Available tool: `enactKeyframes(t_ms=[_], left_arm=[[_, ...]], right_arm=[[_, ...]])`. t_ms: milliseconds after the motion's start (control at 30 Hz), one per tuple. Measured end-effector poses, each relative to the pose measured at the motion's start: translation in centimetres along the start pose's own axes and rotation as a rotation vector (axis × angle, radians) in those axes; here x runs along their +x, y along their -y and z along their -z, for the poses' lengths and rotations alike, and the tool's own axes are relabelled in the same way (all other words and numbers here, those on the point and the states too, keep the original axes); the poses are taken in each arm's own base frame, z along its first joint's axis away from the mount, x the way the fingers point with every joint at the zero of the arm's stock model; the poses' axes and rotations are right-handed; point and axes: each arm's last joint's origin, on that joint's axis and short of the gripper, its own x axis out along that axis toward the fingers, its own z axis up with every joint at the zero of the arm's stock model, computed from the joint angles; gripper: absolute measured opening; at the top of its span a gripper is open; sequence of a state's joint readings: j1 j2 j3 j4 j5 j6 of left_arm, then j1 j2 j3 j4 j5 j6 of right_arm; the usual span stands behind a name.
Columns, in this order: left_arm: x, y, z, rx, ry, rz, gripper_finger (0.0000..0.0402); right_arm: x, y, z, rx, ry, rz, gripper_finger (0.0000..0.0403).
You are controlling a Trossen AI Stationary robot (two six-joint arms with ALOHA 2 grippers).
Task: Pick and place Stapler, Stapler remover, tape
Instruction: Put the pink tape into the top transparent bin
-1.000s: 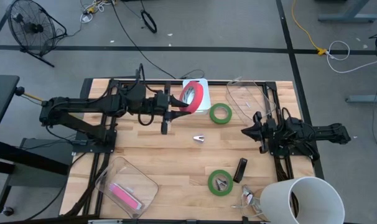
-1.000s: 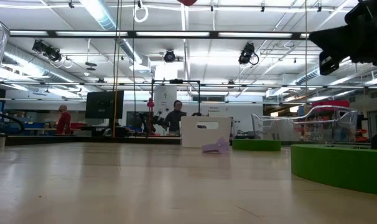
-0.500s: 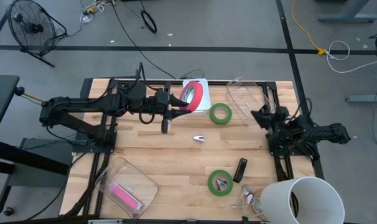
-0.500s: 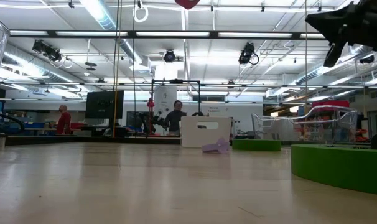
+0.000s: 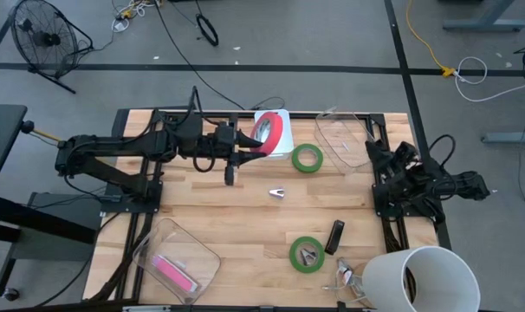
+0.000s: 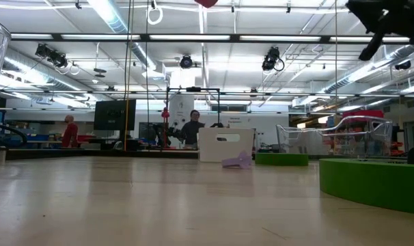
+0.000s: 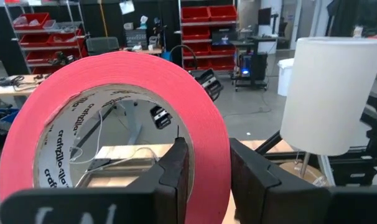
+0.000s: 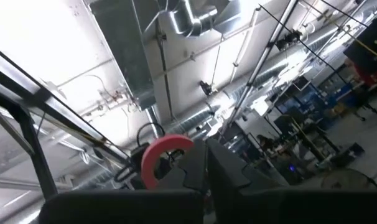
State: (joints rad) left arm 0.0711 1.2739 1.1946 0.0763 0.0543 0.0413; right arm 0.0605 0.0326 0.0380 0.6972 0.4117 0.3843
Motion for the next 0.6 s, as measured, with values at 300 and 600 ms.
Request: enactKeyframes(t_ms=[300,600], left_arm=[[0.0,0.1,-0.3,0.002,0.035,0.022,0.0092],[0.0,0.2,-0.6,0.000,0.061,0.061,0.0093]], right_arm=[[3.2,-2.6,-2.6,-0.121,-0.022,-0.001,0.0020],[8.2,-5.1,-3.2,-0.257,-0.115,0.049,0.0022]])
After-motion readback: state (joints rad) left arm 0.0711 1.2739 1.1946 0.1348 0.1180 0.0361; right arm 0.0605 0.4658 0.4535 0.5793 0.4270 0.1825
